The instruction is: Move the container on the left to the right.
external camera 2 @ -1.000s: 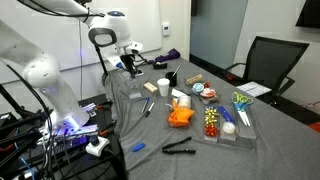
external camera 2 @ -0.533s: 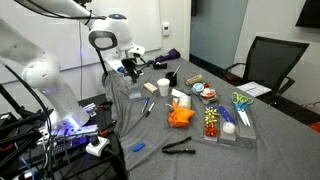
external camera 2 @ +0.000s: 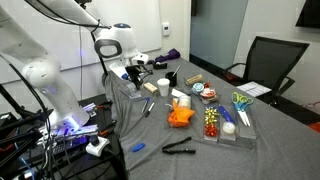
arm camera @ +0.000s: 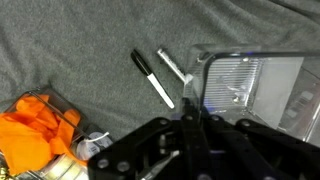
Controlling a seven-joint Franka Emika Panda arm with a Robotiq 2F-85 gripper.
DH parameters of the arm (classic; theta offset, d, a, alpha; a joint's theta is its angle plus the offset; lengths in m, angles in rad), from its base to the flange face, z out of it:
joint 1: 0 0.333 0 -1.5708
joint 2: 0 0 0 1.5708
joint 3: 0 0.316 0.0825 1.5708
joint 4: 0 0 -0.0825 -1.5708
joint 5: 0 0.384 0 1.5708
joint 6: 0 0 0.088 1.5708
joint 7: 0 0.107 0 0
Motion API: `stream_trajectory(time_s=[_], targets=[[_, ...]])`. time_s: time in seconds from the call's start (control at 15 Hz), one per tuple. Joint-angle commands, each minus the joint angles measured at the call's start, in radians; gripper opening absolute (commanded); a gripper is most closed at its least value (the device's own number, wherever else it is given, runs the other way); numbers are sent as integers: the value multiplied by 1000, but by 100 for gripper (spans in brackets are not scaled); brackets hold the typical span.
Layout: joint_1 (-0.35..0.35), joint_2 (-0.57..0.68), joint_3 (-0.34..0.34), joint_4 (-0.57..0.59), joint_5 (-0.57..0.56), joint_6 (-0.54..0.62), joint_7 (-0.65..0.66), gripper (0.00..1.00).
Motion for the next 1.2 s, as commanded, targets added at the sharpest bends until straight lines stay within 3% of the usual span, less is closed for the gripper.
stream_trajectory(time_s=[0.0,0.4,1.13], targets=[[-18,12,20,1,8,3,-4,4],[-17,9,23,2,9,3,-3,1],[-7,129,12,1,125,101,-47,1]])
